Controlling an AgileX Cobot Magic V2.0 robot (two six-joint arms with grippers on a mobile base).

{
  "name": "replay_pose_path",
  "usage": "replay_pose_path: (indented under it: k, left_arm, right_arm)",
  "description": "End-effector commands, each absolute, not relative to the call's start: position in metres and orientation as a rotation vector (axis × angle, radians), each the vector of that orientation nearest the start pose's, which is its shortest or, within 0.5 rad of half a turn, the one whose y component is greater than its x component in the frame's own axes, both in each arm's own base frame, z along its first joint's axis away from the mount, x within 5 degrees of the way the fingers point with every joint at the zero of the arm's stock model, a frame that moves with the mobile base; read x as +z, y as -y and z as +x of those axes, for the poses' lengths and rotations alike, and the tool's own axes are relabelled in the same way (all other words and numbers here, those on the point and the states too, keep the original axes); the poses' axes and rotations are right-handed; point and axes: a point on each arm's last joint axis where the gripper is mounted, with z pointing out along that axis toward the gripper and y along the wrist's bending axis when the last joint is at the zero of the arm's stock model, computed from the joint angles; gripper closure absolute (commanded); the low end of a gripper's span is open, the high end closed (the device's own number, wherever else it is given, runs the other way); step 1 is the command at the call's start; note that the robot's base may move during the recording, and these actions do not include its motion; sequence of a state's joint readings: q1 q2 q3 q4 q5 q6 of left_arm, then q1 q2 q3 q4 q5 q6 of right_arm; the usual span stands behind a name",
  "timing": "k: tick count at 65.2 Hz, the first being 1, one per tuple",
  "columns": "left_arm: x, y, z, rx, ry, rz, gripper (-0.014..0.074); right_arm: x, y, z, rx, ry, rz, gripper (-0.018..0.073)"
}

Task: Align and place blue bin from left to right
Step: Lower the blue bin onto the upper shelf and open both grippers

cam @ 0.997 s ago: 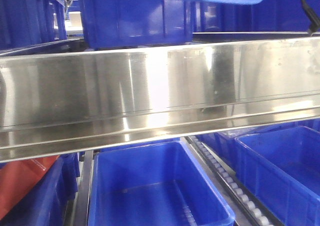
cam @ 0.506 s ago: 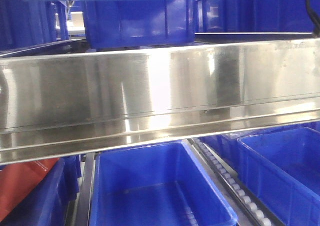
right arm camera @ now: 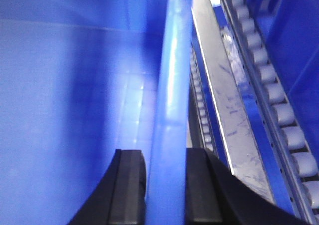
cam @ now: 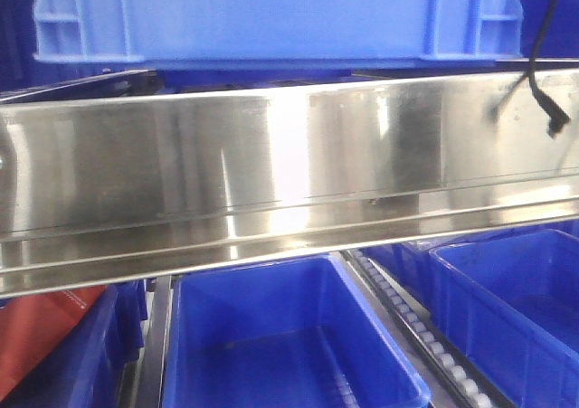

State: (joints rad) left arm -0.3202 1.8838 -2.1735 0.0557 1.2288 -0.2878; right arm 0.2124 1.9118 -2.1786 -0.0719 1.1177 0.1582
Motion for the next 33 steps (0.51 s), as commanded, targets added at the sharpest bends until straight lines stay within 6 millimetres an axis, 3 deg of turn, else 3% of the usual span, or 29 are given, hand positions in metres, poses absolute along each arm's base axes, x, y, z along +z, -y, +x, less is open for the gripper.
replay_pose_path:
  k: [1,9,21,24,33]
  left_arm:
    - [0.4400,0.1383,0.3796,-0.367,-2.376,0.107,0.0622]
    - [0.4400,0.1383,0.3795,-0.367,-2.377,0.107,0.0398]
    - [0.4412,0.1383,0.3807,-0.366,-2.359,0.106,0.0029]
    - [0.4416,0.1384,0.3811,-0.368,-2.353,0.105,-0.0022]
    - [0.4436,0.1375,0.3803,-0.362,-2.342,0.105,-0.0003]
  right_arm:
    - [0.4401,-0.0813,0.4203,0.072,-2.162,-0.089,0.0694]
    - [0.4390,-0.0811,0.4196,0.070,-2.176,-0.089,0.0510]
    - [0.4373,-0.0807,0.4184,0.066,-2.200,-0.088,-0.0003]
    - [0.4369,-0.0806,0.4181,0.065,-2.205,-0.088,-0.0011]
    - [0.4392,-0.0800,0.4155,0.064,-2.207,-0.087,-0.0010]
